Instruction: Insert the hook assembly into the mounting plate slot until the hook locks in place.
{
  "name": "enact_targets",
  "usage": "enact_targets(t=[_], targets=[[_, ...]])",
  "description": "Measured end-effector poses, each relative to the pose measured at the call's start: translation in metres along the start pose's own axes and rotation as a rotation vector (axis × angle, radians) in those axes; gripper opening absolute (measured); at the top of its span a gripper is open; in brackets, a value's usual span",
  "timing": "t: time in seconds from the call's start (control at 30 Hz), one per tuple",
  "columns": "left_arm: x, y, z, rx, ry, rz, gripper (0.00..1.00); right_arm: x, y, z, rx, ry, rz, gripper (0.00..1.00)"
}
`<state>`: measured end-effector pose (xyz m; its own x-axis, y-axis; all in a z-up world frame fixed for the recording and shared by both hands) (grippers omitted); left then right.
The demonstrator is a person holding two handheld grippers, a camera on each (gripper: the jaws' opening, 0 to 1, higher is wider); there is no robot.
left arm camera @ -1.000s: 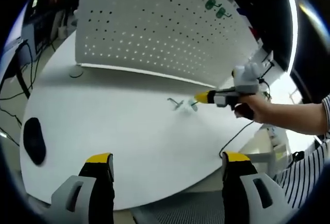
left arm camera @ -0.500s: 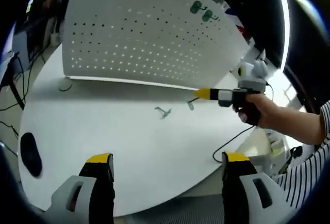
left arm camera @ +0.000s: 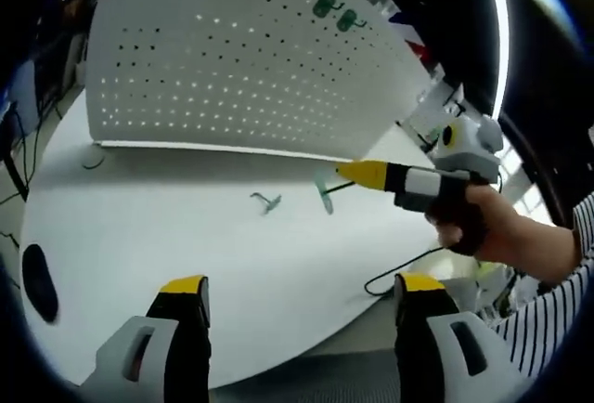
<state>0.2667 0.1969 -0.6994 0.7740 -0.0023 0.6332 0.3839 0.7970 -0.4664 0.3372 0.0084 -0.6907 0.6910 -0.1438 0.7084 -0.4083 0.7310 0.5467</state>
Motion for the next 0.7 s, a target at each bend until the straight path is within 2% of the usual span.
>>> enact_targets(t=[0.23, 0.37, 0.57, 0.7], targets=[[0.001, -0.004, -0.004, -0.030, -0.001, 0.002, 0.79, -0.009, 0.011, 0.006, 0.030, -0.023, -0.072, 0.00], [0.003, -0.006, -0.007, -0.043, 0.006, -0.006, 0.76, -0.010, 0.025, 0.011, 0.068, -0.052, -0.134, 0.00], [0.006, -0.006, -0.009, -0.060, 0.000, -0.008, 0.71, -0.013, 0.052, 0.017, 0.131, -0.069, -0.127, 0.00], [0.008, -0.004, -0.010, -0.070, -0.006, -0.002, 0.68, -0.017, 0.056, 0.014, 0.146, -0.054, -0.123, 0.00]])
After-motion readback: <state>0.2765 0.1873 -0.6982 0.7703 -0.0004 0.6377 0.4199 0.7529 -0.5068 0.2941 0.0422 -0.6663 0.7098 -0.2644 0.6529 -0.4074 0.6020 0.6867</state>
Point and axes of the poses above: the point that each gripper's makers call its tool centre point, and the gripper's own axes: z roughly backward along the fingers, y roughly to its left, x roughly out of its top, the point moved 9 cm from there along z, roughly backward along the fingers, and after that the axes turned 3 degrees about -z, right-handed, at the moved point
